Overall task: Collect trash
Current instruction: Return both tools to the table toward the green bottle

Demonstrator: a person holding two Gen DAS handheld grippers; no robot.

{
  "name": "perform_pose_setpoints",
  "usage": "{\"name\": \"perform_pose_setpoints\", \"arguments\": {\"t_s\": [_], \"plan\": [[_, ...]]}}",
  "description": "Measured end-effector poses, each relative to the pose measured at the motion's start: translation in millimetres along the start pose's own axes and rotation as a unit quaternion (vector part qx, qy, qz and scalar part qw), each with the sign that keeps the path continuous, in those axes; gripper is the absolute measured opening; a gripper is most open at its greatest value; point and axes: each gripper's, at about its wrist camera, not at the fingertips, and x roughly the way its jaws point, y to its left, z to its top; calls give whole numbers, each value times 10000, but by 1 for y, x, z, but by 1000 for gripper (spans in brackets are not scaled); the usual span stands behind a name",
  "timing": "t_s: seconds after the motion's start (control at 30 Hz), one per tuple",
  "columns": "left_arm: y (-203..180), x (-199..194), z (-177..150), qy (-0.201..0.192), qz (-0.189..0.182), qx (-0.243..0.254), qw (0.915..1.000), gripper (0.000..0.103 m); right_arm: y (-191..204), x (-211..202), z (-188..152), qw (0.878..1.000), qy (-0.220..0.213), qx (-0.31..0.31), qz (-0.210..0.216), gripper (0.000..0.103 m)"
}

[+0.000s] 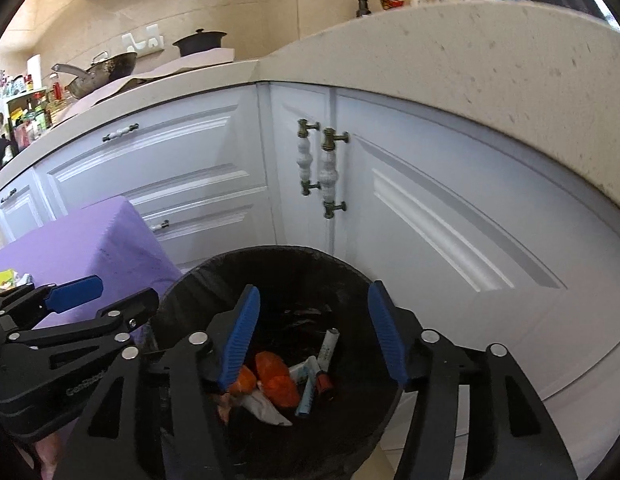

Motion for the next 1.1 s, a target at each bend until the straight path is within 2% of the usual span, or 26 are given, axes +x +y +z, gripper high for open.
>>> {"name": "perform_pose_setpoints", "arguments": {"t_s": [0.2,0.5,0.8,1.1], "plan": [[35,-28,-12,-148,218,-181,9995,70,29,-7,2,9993,0,-172,328,59],[116,-69,-42,-211,838,-700,9938,73,102,-20,0,9913,26,-680,1126,59],[198,-106,-82,-137,1501,-1234,9809,74,174,-37,-8,9774,94,-1178,1754,59],[251,-120,-109,-38,1870,-1631,9687,74,230,-37,-19,9626,358,-1615,2145,59]]}}
